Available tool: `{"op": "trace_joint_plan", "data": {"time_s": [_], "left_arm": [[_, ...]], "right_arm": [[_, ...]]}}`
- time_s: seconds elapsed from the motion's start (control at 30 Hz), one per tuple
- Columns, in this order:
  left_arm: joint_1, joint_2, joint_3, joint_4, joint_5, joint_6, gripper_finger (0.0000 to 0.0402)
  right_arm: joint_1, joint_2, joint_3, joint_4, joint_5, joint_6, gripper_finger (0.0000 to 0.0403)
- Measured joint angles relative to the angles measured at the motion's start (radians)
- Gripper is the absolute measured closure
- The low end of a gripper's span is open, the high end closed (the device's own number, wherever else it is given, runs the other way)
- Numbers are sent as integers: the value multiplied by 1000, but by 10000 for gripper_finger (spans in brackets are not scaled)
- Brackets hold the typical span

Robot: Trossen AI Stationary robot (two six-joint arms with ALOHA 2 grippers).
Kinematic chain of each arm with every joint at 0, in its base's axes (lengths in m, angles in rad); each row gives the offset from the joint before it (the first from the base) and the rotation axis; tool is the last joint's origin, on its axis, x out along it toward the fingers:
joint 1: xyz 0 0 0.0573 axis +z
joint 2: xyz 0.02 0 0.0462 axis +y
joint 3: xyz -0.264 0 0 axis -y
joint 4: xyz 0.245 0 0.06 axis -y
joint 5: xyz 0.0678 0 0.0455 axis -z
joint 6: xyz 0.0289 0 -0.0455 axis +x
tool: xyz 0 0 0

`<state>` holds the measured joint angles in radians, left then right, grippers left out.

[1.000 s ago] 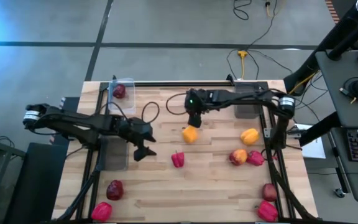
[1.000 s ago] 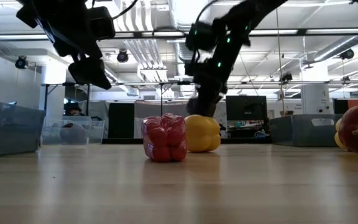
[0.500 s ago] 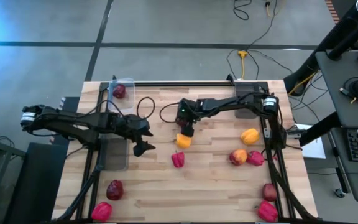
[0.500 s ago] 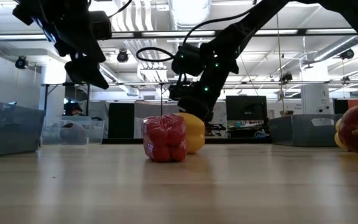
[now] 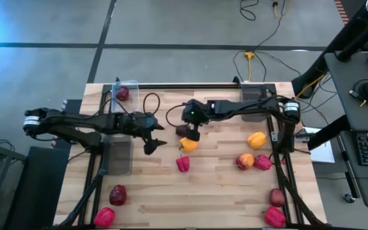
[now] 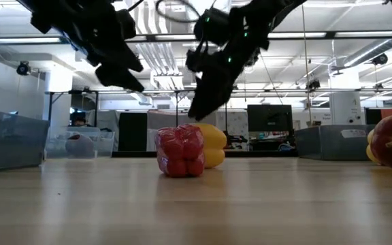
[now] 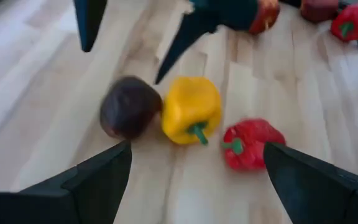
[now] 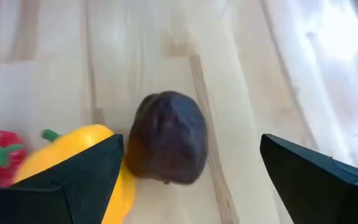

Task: Sort produce into baskets
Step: Put the red apple into the transparent bin

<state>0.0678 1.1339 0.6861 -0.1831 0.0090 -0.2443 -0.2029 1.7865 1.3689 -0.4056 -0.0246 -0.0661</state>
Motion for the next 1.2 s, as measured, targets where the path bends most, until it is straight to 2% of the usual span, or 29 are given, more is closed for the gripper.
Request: {"op": "trace_joint_plan", "data": {"time_s": [0.2, 0.37, 0.63, 1.03, 1.2], "left_arm": [[86, 84, 0, 127, 32, 109, 56], [174, 179, 0, 198, 88, 117, 56], [253, 335, 6, 287, 89, 165, 56], [255, 583, 189, 275, 81, 188, 56], [257, 692, 284, 147, 55, 173, 56]], "right_arm": [[18, -115, 0, -53, 49, 48, 33], [26, -183, 0, -115, 54, 98, 33], [28, -221, 0, -215, 103, 121, 33], [56, -221, 0, -308, 103, 211, 33], [82, -221, 0, -326, 103, 257, 33]]}}
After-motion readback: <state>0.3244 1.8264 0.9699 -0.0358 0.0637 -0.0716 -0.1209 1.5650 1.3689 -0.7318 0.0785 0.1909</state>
